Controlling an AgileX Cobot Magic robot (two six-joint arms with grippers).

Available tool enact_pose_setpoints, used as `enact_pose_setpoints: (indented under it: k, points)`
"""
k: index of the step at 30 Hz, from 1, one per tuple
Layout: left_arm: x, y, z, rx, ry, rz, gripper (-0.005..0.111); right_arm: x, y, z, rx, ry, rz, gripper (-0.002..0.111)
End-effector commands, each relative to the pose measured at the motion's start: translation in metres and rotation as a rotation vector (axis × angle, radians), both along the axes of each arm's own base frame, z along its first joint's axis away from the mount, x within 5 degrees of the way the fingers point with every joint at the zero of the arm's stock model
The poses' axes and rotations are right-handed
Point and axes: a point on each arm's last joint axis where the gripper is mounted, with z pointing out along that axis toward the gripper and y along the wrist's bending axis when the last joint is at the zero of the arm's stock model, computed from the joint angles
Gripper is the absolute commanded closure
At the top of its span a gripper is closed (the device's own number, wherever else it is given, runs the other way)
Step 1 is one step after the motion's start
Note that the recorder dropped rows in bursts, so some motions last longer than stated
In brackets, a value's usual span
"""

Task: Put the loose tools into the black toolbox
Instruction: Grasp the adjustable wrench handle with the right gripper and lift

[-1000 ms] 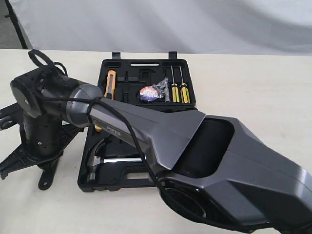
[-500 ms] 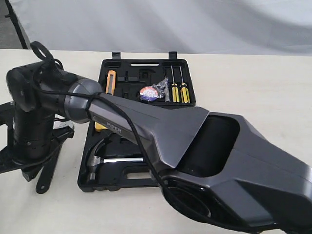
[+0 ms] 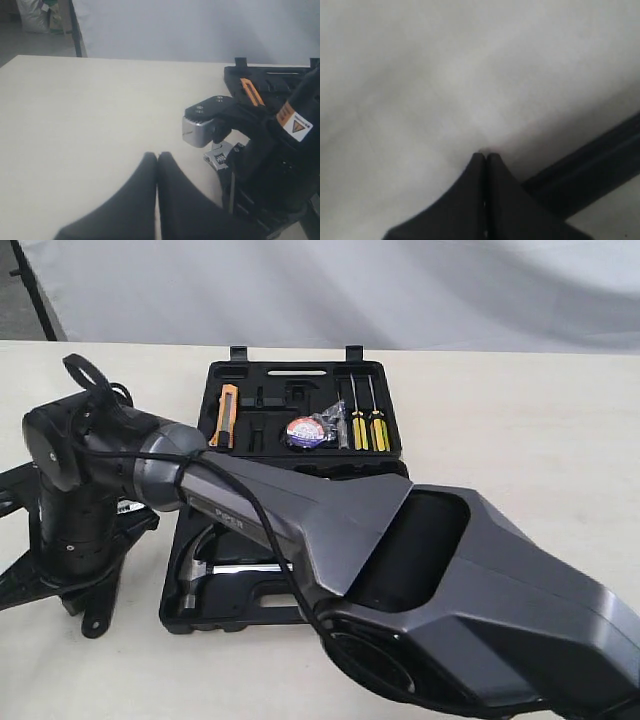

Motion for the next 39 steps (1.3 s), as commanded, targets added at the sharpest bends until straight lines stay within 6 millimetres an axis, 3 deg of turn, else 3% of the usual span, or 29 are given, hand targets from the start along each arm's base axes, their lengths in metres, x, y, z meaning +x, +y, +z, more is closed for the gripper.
enact_pose_setpoints:
  k: [1, 4, 10, 13, 21, 23, 27, 29, 39]
  points:
    - [-0.002, 0.000, -0.001, -0.027, -0.005, 0.001, 0.105, -0.001, -0.004, 0.003, -0.039, 0.018, 0.005, 0.109]
    - [-0.002, 0.000, -0.001, -0.027, -0.005, 0.001, 0.105, 0.001, -0.003, 0.014, -0.012, -0.002, -0.001, 0.109]
    - [-0.002, 0.000, -0.001, -0.027, -0.005, 0.001, 0.105, 0.025, -0.015, 0.080, 0.129, -0.090, -0.140, 0.108]
    - [-0.002, 0.000, -0.001, -0.027, -0.005, 0.001, 0.105, 0.041, -0.026, 0.090, 0.149, -0.115, -0.204, 0.108]
    - [-0.002, 0.000, -0.001, -0.027, -0.005, 0.001, 0.105, 0.053, -0.032, 0.053, 0.013, -0.154, -0.310, 0.104]
    - [-0.002, 0.000, -0.001, -0.027, -0.005, 0.001, 0.105, 0.054, -0.033, 0.046, 0.004, -0.140, -0.329, 0.093]
    - [-0.002, 0.000, -0.001, -0.027, -0.005, 0.001, 0.105, 0.055, -0.032, 0.029, -0.016, -0.101, -0.389, 0.056]
    - [-0.002, 0.000, -0.001, -0.027, -0.005, 0.001, 0.105, 0.055, -0.031, 0.022, -0.021, -0.077, -0.435, 0.048]
    - [-0.002, 0.000, -0.001, -0.027, -0.005, 0.001, 0.105, 0.047, -0.023, -0.012, -0.066, -0.018, -0.509, 0.049]
